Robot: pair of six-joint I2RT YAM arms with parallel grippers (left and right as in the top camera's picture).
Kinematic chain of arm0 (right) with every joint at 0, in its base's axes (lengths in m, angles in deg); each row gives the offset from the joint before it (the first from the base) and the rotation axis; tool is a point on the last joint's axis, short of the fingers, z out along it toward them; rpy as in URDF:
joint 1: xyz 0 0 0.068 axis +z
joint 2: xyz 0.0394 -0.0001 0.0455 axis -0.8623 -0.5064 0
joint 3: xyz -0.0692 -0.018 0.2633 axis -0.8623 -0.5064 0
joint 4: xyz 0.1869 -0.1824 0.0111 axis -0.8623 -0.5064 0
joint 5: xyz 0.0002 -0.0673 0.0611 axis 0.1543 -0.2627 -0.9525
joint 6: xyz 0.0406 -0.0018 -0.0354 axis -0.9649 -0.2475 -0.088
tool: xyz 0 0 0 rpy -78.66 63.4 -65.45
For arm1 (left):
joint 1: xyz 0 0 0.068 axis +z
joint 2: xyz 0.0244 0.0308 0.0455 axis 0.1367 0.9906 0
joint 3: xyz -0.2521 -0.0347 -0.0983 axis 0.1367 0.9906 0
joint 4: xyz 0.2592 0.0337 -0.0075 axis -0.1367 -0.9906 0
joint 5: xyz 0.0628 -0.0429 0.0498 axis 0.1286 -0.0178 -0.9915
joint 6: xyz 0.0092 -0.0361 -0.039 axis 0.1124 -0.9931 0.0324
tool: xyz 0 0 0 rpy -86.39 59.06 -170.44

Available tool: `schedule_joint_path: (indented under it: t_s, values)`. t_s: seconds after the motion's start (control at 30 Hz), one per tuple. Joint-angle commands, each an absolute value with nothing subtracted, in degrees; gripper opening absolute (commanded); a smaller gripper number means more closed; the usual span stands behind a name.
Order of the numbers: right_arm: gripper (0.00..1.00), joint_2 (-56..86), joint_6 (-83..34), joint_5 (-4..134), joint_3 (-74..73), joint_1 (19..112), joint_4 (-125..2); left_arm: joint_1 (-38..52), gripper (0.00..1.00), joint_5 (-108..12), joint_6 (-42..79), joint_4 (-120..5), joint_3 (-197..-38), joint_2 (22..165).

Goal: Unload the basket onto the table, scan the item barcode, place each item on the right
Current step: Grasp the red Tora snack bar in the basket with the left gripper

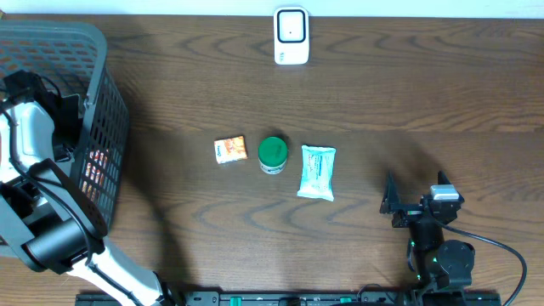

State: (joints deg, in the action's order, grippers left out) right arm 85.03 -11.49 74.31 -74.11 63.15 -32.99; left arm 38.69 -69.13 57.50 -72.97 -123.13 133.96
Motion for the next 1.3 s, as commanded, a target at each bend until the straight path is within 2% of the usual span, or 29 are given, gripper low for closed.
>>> schedule_joint_path:
  t_s: [0.0, 0.47, 0.57, 0.63, 0.8, 0.87, 0.9, 0.93, 1.27]
  values:
    - [0.99, 85.2, -12.1, 74.6, -74.2, 63.4, -33.1, 38.4, 0.98, -70.1, 58.0, -72.9, -122.8, 134.7]
    - [0.99, 85.2, -12.1, 74.6, -74.2, 63.4, -33.1, 38.4, 0.99, -70.3, 59.5, -76.2, -122.7, 137.7]
    - [0.99, 85.2, -12.1, 74.6, -74.2, 63.4, -33.1, 38.4, 0.97, -70.3, 59.5, -76.8, -122.7, 139.6]
    - [0.99, 85.2, -12.1, 74.6, -74.2, 63.4, -33.1, 38.4, 0.88, -70.3, 59.5, -77.1, -122.7, 140.5]
    - [0.99, 85.2, -12.1, 74.6, -74.2, 63.4, -33.1, 38.5, 0.48, -70.3, 59.5, -76.9, -122.7, 141.8]
    - [0.99, 85.2, -12.1, 74.6, -74.2, 63.4, -33.1, 38.6, 0.20, -71.9, 59.4, -76.6, -123.1, 141.7]
    - [0.99, 85.2, -12.1, 74.6, -74.2, 63.4, -33.1, 38.7, 0.11, -73.3, 58.8, -76.8, -123.7, 141.7]
    - [0.99, 85.2, -12.1, 74.6, -74.2, 63.4, -33.1, 38.7, 0.08, -74.7, 57.8, -77.0, -124.3, 141.7]
    - [0.99, 85.2, -12.1, 74.6, -74.2, 63.4, -33.1, 39.2, 0.07, -76.8, 54.9, -78.0, -129.1, 136.0]
